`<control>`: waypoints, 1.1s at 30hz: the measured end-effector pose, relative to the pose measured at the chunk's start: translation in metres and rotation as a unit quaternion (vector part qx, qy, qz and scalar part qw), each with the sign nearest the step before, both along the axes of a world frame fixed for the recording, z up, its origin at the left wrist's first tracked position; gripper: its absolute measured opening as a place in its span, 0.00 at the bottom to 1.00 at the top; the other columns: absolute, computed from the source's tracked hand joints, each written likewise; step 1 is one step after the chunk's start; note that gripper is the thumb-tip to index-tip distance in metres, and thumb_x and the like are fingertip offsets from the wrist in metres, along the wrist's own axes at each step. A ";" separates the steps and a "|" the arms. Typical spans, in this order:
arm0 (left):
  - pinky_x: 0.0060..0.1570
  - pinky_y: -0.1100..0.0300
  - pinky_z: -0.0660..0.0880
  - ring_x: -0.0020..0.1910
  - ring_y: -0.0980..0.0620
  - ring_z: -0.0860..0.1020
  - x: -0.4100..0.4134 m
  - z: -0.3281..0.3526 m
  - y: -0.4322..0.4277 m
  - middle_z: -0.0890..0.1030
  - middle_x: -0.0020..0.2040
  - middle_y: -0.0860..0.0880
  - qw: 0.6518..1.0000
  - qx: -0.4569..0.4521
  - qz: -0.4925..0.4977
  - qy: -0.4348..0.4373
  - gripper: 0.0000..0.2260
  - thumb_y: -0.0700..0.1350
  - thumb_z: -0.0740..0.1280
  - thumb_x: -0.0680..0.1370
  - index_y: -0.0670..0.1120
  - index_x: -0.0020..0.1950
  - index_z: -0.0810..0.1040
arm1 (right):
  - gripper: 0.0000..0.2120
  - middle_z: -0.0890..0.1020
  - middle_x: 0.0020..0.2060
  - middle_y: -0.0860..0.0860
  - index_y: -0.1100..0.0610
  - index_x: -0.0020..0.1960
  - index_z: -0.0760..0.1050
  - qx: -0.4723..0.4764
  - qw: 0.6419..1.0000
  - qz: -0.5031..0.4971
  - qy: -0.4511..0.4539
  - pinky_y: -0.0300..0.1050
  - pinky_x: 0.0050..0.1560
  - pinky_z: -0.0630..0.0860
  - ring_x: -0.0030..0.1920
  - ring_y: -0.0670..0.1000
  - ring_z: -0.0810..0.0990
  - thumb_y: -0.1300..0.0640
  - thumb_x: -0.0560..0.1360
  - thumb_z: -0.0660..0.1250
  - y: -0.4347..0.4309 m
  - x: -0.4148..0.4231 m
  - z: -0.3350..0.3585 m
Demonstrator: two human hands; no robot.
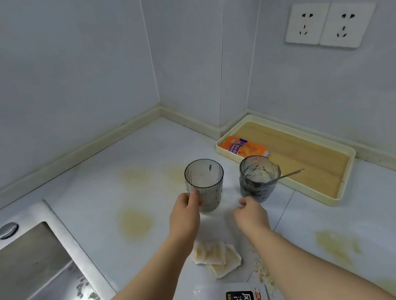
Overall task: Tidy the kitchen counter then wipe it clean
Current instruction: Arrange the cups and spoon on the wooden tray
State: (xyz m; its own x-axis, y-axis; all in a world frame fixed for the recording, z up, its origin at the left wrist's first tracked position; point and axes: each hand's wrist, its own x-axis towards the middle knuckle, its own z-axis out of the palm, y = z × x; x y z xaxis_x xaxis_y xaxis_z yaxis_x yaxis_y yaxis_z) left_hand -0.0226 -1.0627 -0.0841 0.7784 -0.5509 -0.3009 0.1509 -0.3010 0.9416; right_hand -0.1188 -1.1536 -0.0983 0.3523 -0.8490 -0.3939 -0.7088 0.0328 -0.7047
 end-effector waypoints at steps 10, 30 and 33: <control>0.51 0.58 0.67 0.52 0.49 0.71 -0.014 0.024 0.039 0.71 0.59 0.46 0.999 0.025 0.020 0.003 0.20 0.50 0.67 0.77 0.45 0.66 0.67 | 0.14 0.76 0.59 0.55 0.57 0.62 0.72 -0.021 0.999 0.044 -0.020 0.47 0.54 0.72 0.57 0.56 0.75 0.59 0.77 0.58 0.021 -0.018 0.019; 0.40 0.60 0.70 0.41 0.51 0.77 -0.167 0.037 0.263 0.79 0.41 0.48 0.960 0.010 0.280 -0.005 0.04 0.41 0.61 0.78 0.45 0.45 0.75 | 0.11 0.80 0.43 0.52 0.51 0.36 0.70 0.072 0.942 0.303 -0.126 0.43 0.44 0.73 0.44 0.54 0.76 0.59 0.76 0.58 0.233 -0.098 0.038; 0.39 0.60 0.70 0.40 0.52 0.77 -0.174 0.041 0.313 0.79 0.40 0.48 0.943 0.003 0.332 -0.009 0.04 0.41 0.62 0.78 0.46 0.44 0.75 | 0.10 0.78 0.42 0.52 0.52 0.38 0.70 0.087 0.920 0.359 -0.128 0.40 0.36 0.70 0.43 0.53 0.75 0.59 0.76 0.57 0.279 -0.093 0.043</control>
